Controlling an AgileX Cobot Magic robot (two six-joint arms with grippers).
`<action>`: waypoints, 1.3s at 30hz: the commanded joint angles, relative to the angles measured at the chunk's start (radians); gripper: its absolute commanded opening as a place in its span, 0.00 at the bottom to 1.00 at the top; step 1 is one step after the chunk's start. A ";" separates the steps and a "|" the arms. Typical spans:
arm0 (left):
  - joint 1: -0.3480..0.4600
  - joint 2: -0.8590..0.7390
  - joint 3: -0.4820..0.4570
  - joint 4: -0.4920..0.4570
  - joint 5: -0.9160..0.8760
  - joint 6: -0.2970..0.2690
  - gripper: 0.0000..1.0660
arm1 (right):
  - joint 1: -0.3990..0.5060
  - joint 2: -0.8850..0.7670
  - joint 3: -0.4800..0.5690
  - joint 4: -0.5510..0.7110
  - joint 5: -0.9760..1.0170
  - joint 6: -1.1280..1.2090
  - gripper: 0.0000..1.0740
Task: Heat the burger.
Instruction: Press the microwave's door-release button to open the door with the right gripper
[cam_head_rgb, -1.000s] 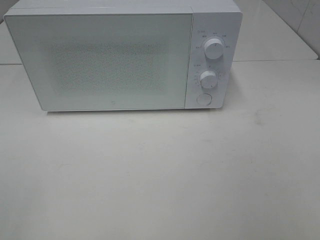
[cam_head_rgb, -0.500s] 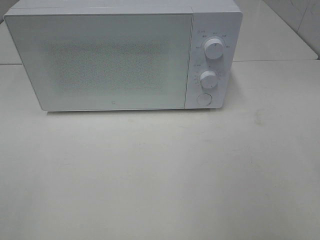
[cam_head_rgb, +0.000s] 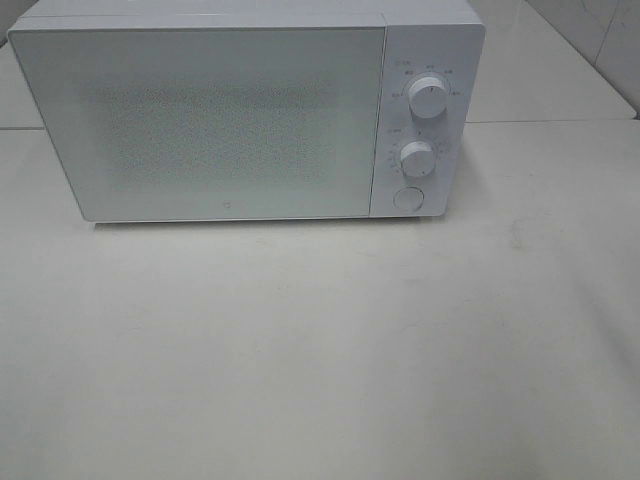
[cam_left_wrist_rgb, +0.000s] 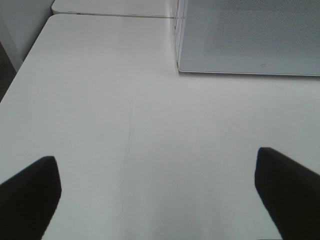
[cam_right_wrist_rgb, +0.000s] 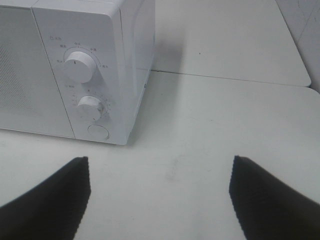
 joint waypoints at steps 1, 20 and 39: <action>0.004 -0.017 0.000 0.001 -0.005 0.003 0.92 | -0.006 0.094 0.004 -0.009 -0.153 0.004 0.70; 0.004 -0.017 0.000 0.001 -0.005 0.003 0.92 | -0.005 0.412 0.128 -0.008 -0.761 -0.002 0.70; 0.004 -0.017 0.000 0.001 -0.005 0.003 0.92 | 0.078 0.627 0.292 0.182 -1.182 -0.116 0.70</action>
